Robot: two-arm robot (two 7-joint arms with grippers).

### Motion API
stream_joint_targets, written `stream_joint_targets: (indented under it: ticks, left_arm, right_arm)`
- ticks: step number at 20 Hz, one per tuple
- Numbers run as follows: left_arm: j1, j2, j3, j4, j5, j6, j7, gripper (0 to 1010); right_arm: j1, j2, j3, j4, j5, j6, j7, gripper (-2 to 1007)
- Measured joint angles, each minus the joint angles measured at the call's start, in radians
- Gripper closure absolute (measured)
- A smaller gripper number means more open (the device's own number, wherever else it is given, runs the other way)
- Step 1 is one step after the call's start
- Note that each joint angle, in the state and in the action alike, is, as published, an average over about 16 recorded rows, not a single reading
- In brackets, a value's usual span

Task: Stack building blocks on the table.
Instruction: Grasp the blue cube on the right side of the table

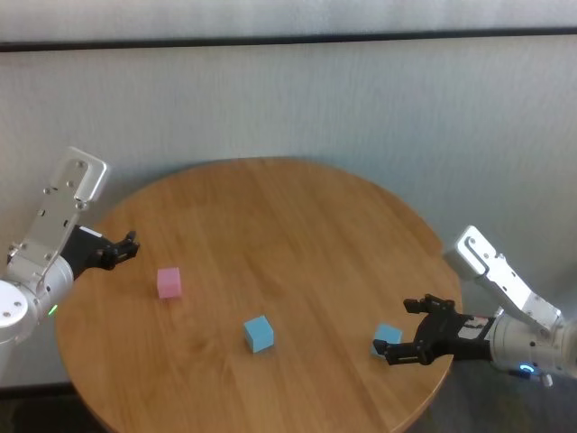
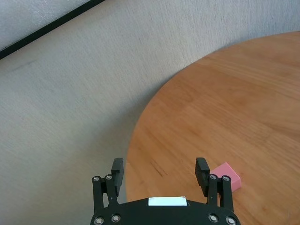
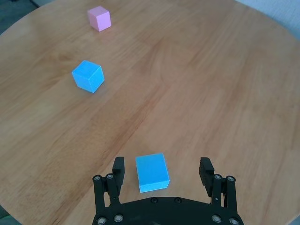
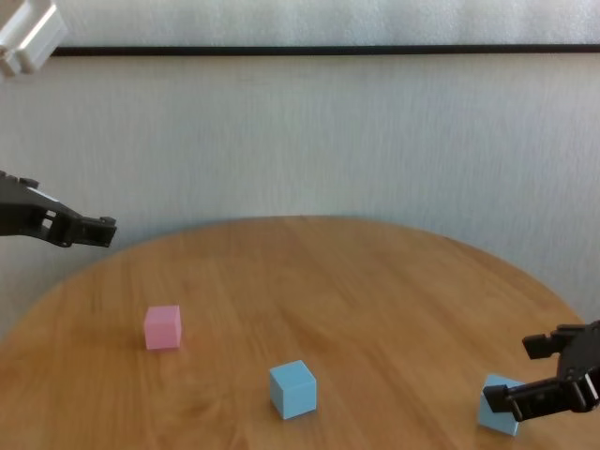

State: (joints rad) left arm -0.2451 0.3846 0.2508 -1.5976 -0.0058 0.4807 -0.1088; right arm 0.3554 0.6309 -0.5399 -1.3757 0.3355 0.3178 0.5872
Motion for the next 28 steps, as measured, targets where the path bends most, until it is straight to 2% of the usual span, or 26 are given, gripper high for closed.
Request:
stream_joint_targets:
  ticks: [12,28]
  left_arm:
    - [0.000,0.000,0.000,0.000,0.000,0.000,0.000,8]
    - [0.000,0.000,0.000,0.000,0.000,0.000,0.000,8]
  right_arm:
    - [0.031,-0.020,-0.021,0.043,-0.016,0.011,0.036,0]
    - [0.050,-0.038,-0.033,0.071,-0.027,0.041,0.037,4]
